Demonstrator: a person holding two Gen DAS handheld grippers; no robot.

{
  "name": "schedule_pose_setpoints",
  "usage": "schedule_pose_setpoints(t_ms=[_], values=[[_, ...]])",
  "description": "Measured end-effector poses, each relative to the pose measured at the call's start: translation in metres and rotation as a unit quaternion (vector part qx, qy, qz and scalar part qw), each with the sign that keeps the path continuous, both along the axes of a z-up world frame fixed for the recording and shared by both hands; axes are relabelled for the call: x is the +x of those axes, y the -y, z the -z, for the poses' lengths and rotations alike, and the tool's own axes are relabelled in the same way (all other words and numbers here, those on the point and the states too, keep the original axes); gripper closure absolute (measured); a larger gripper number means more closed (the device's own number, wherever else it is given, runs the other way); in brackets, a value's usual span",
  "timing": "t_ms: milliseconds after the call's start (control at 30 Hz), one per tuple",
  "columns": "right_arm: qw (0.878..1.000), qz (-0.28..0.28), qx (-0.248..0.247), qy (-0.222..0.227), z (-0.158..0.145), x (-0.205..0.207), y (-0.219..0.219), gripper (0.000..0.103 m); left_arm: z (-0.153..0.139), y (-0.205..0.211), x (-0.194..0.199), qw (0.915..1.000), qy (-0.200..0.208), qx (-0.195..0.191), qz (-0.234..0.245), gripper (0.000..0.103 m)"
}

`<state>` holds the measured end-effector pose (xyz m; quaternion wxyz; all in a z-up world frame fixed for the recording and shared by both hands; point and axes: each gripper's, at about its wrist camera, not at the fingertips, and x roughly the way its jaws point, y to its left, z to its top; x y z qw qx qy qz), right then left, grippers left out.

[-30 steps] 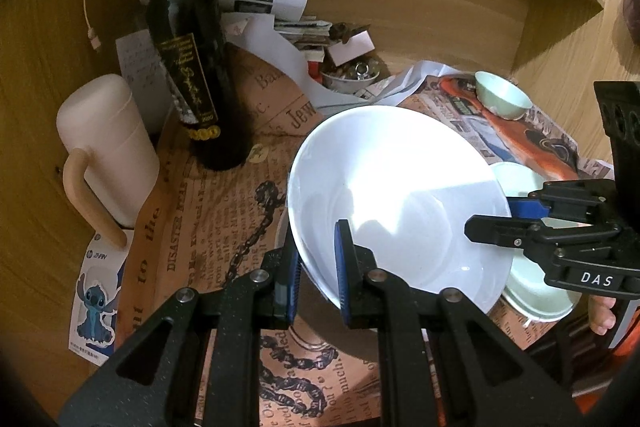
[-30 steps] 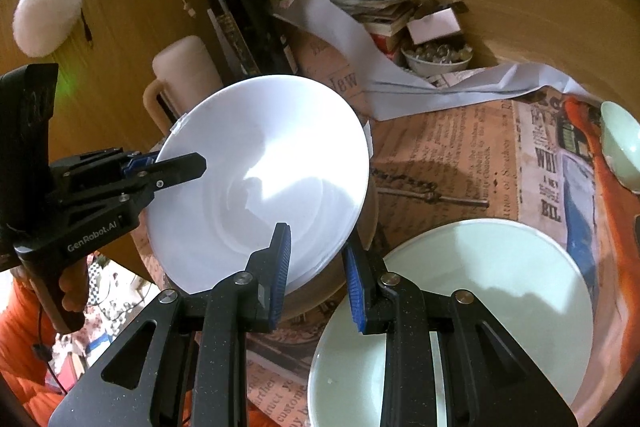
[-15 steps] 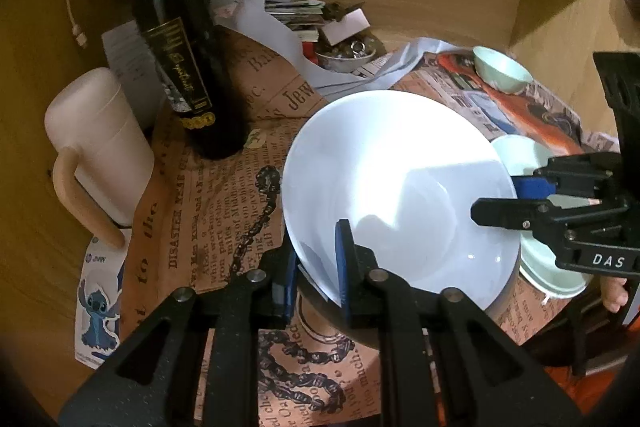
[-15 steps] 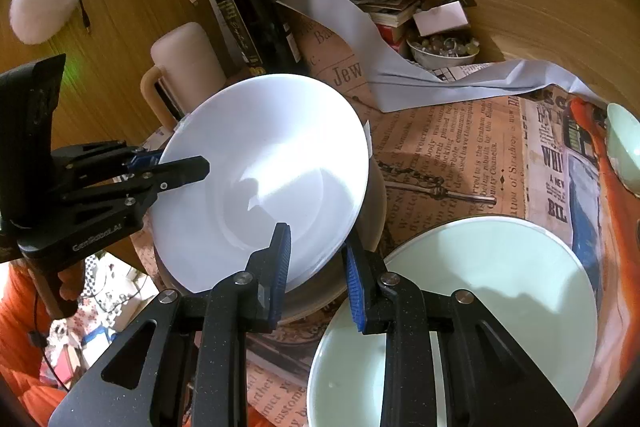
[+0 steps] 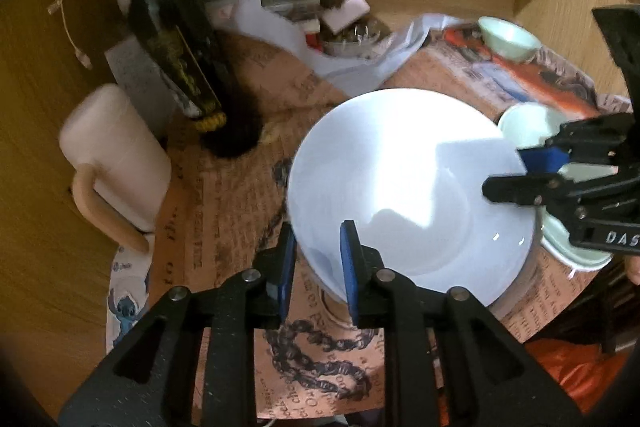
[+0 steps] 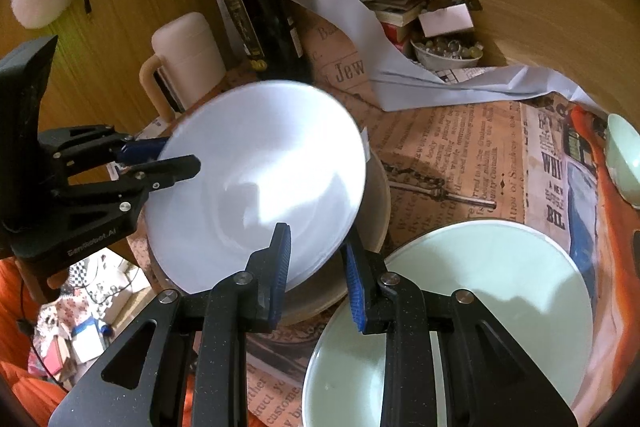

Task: Organize plates and bowls
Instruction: 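Lower the white bowl into the beige bowl and open the right tool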

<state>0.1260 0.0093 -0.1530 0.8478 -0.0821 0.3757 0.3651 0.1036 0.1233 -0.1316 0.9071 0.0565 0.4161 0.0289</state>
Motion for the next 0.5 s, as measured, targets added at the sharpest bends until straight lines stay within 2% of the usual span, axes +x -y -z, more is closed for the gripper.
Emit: schedule_pose_setpoints(t_ms=[233,333,433,500], values=[[1.0,-0.001,-0.002,0.009,-0.001,-0.001,0.001,0.079,0.01,-0.007,0.005,0.9995,-0.012,-0.028,-0.004,0.082],[1.0,-0.006,-0.01,0.014,-0.003,-0.003,0.0,0.072,0.01,-0.005,0.006,0.9996,-0.011,-0.026,-0.005,0.081],[0.999,-0.007,-0.018,0.028,-0.007,-0.007,-0.002,0.06,0.009,-0.006,0.006,0.9994,-0.01,-0.032,-0.007,0.077],[0.998,0.005,-0.025,0.064,-0.012,-0.013,-0.001,0.037,0.007,-0.007,0.005,0.9994,-0.005,-0.032,-0.011,0.076]])
